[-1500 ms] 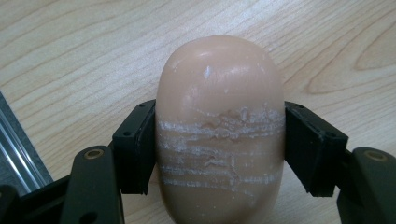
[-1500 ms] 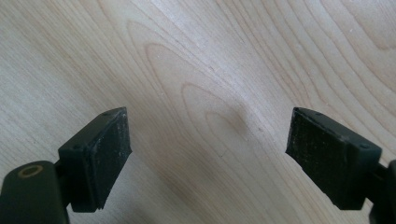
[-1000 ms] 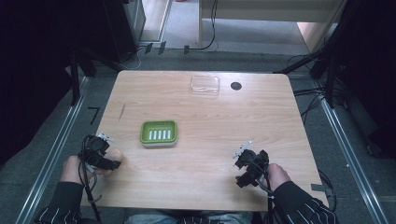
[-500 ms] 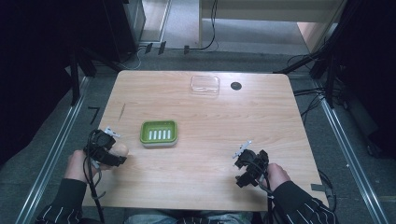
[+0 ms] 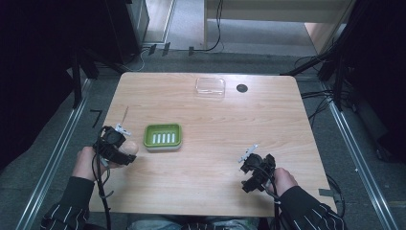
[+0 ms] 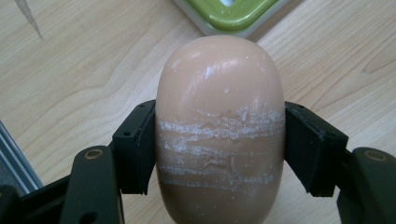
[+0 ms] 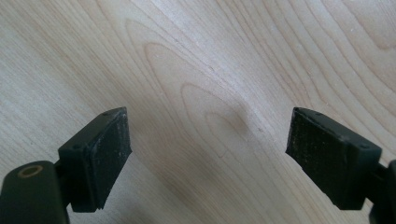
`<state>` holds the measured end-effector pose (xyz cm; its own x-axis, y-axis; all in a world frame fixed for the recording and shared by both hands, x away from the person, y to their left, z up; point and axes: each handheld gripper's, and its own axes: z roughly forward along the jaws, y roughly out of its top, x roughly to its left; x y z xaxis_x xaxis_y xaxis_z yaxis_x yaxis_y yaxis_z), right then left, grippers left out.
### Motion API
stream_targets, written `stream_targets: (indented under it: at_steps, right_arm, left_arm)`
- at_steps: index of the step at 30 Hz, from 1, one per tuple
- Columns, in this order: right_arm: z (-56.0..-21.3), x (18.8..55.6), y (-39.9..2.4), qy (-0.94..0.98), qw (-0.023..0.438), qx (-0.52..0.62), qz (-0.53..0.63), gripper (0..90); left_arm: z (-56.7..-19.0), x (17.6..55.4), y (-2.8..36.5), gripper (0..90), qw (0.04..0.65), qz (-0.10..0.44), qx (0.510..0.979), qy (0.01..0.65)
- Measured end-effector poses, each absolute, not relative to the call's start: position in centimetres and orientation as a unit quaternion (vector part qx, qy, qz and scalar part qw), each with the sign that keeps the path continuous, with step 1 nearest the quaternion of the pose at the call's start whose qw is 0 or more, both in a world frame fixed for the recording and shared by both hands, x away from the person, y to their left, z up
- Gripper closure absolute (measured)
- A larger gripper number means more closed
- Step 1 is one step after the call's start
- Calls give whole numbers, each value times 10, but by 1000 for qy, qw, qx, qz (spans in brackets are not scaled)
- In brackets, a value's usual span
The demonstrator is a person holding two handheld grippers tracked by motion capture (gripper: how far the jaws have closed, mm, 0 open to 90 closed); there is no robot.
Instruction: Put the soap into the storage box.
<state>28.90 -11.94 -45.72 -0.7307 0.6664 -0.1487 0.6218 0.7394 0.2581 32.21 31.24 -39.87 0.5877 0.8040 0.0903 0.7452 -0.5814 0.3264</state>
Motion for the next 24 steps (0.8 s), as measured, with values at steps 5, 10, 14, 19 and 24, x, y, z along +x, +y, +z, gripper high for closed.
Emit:
stream_targets:
  at_steps: [5,10,14,19,24]
  right_arm:
    - [-457,289,-119,925,117,348,96,143]
    - [-458,289,-119,926,117,346,95,143]
    - [-458,290,-119,927,117,344,97,143]
    - [-458,289,-118,925,116,348,95,143]
    - [-458,290,-118,926,116,346,95,143]
  left_arm:
    - [-400,327,309,338,125,112,885,434]
    - [-398,334,307,338,128,117,885,431]
    - [-397,340,306,338,133,116,885,431]
    - [-397,344,302,338,132,117,888,424]
    - [-396,349,299,338,132,114,891,419]
